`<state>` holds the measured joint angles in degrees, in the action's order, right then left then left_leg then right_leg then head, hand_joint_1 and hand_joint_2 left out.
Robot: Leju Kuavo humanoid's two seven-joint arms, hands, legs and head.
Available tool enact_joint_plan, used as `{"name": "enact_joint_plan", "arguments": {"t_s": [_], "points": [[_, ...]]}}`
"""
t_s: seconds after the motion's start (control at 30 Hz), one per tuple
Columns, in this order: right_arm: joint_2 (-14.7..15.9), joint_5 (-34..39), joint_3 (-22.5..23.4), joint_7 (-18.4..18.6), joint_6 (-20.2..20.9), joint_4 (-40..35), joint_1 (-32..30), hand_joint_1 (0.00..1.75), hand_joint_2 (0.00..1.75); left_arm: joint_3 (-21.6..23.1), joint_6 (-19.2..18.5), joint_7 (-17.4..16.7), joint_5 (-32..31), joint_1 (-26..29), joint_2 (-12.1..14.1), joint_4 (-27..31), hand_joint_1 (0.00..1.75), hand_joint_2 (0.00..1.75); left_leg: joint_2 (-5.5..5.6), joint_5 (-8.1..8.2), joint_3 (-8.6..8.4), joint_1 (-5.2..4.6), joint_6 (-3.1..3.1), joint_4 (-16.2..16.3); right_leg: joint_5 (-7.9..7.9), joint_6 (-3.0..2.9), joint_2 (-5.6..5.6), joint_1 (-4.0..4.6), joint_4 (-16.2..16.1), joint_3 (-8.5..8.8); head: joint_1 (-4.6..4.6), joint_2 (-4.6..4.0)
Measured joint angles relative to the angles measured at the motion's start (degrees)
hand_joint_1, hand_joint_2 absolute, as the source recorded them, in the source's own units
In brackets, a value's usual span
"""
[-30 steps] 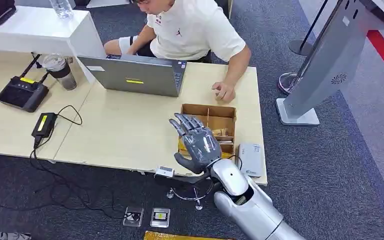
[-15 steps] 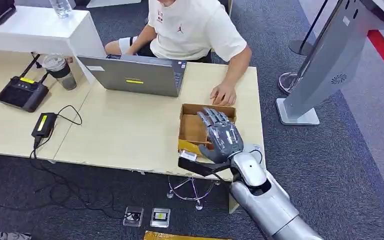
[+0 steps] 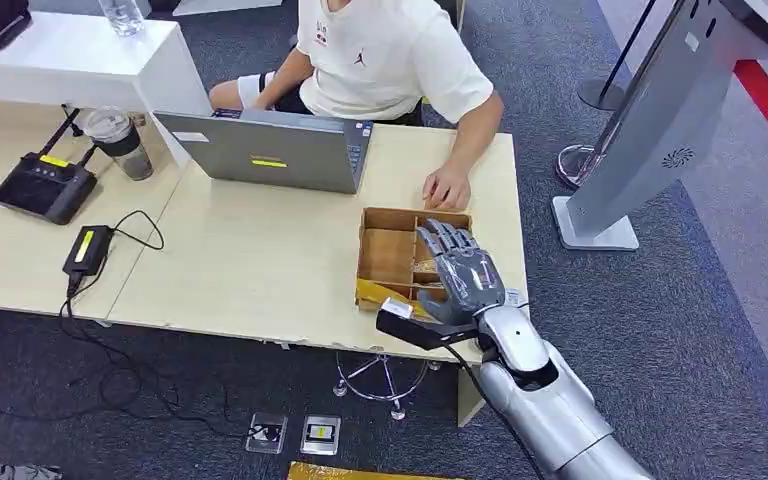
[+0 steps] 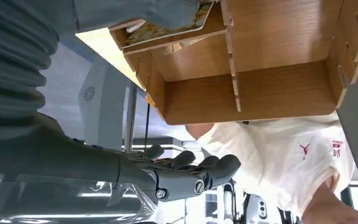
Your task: Pass the card to the sensor for recognition and then transmit it.
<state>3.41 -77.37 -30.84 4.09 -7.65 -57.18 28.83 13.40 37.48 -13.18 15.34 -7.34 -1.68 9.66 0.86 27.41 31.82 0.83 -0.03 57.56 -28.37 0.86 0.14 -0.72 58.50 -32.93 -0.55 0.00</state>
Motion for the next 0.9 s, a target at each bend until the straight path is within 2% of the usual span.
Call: {"name": "enact_joint_plan", "arguments": {"t_s": [0.33,0.53,0.77,0.9], "points": [[-0.5,0.6,0.0,-1.7,0.2,0.5,-0.1,0.00,1.75,-3.2,0.0,-1.2,-3.7,-0.4,-0.3,-0.3,0.00,1.75,0.00,0.00,0.02,0.00,0.00,0.0,0.00,0.00,0.00,0.00,0.0,0.00,0.00,0.00],[-2.3,0.2,-0.2,-0.7,-0.9,1.5,-0.3,0.00,1.75,-6.5,0.0,-1.7,-7.7,-0.5,-0.6,-0.6,0.00,1.75,0.01,0.00,0.02,0.01,0.00,0.0,0.00,0.00,0.00,0.01,0.0,-0.01,0.00,0.00],[-3.0,-0.7,-0.5,0.1,-1.1,2.7,-0.3,0.00,1.75,-11.8,0.0,-2.4,-16.5,-0.4,-1.2,-0.6,0.00,1.75,0.01,0.00,0.03,0.00,0.00,0.0,0.00,0.00,0.00,0.00,0.0,0.00,-0.02,0.00],[-3.2,-1.1,-0.5,1.0,-1.1,3.3,-0.2,0.00,1.75,-14.0,-0.2,-2.7,-17.9,-0.3,-1.6,-0.6,0.00,1.75,0.01,0.00,0.03,-0.01,0.00,0.0,0.00,0.00,0.00,0.00,0.0,0.00,-0.02,0.00]]}}
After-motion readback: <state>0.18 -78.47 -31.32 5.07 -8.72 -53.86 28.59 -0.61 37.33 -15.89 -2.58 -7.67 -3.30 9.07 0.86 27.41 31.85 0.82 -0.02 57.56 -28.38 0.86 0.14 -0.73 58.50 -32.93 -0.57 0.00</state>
